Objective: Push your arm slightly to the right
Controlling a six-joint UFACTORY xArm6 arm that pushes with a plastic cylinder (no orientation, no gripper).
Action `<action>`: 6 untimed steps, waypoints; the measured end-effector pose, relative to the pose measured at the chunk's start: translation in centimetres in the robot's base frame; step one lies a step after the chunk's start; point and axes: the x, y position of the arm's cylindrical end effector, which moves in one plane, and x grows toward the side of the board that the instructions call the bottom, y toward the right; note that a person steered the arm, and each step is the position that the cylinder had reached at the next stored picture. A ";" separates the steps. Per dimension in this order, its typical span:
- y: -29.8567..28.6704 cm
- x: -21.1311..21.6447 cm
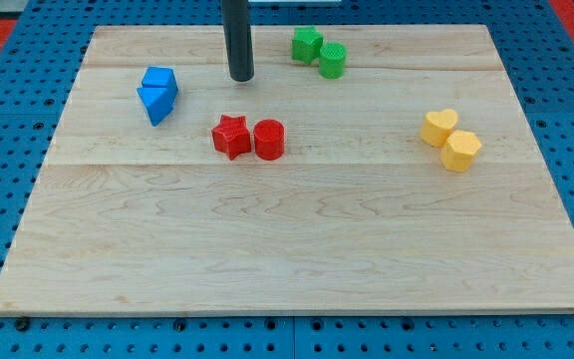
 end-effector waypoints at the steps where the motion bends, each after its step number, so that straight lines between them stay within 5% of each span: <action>1: 0.0 0.3; 3: 0.5 0.7; 6: 19.6 1.7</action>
